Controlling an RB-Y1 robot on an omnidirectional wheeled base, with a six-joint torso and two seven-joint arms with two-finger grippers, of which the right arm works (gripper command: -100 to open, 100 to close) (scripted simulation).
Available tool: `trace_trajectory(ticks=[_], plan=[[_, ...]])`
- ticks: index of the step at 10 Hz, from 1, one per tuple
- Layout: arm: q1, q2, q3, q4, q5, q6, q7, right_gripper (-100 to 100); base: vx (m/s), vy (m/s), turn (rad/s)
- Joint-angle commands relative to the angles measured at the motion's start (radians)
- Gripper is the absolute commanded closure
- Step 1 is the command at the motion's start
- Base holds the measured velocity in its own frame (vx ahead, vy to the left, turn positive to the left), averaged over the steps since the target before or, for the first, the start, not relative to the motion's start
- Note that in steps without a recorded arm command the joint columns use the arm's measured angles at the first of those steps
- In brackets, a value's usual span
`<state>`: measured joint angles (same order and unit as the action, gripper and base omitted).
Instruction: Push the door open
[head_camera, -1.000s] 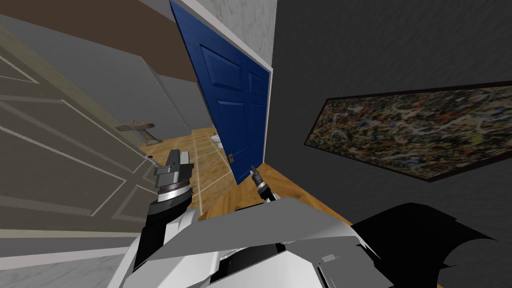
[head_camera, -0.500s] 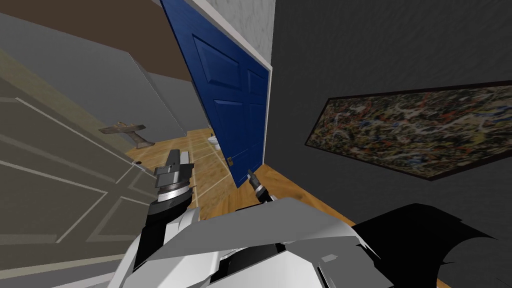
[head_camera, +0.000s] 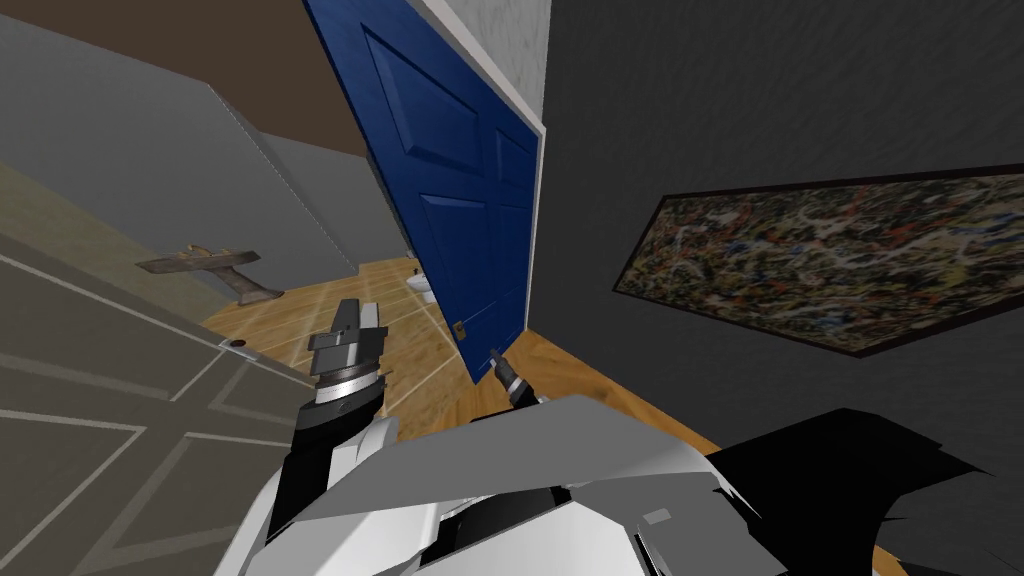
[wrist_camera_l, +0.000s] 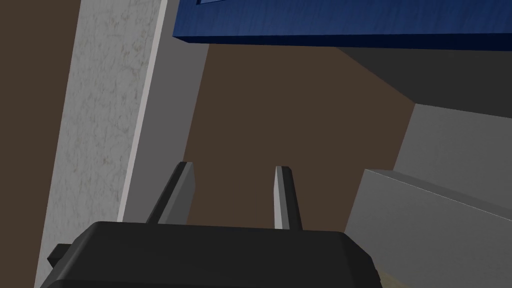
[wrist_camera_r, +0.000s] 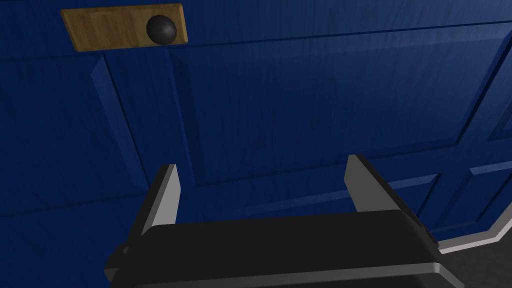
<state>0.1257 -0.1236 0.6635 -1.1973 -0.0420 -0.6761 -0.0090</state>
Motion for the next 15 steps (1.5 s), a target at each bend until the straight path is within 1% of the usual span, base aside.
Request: trace_trajectory(ticks=[1,2,4,5,6,9,12,13,15], plan=[[-0.012,-0.001,0.027,0.036,0.002,-0.007,-0.003,-100,0.133,0.070,-0.087],[-0.018,-0.001,0.035,0.050,0.002,-0.011,-0.005,-100,0.119,0.066,-0.073],[-0.038,-0.003,0.069,0.106,0.003,-0.025,-0.011,-100,0.141,0.100,-0.101],[-0.038,-0.003,0.069,0.106,0.003,-0.025,-0.011,-100,0.116,0.075,-0.042],[-0.042,-0.003,0.075,0.118,0.003,-0.027,-0.012,-100,0.065,0.042,-0.011],[-0.065,-0.004,0.113,0.181,0.004,-0.043,-0.020,-100,0.130,0.074,-0.081],[-0.082,-0.005,0.141,0.228,0.005,-0.054,-0.025,-100,0.147,0.095,-0.058],[-0.086,-0.005,0.147,0.240,0.005,-0.057,-0.026,-100,0.127,0.102,-0.053],[-0.092,0.004,0.138,0.251,0.005,-0.060,-0.024,-100,0.067,0.068,0.011]])
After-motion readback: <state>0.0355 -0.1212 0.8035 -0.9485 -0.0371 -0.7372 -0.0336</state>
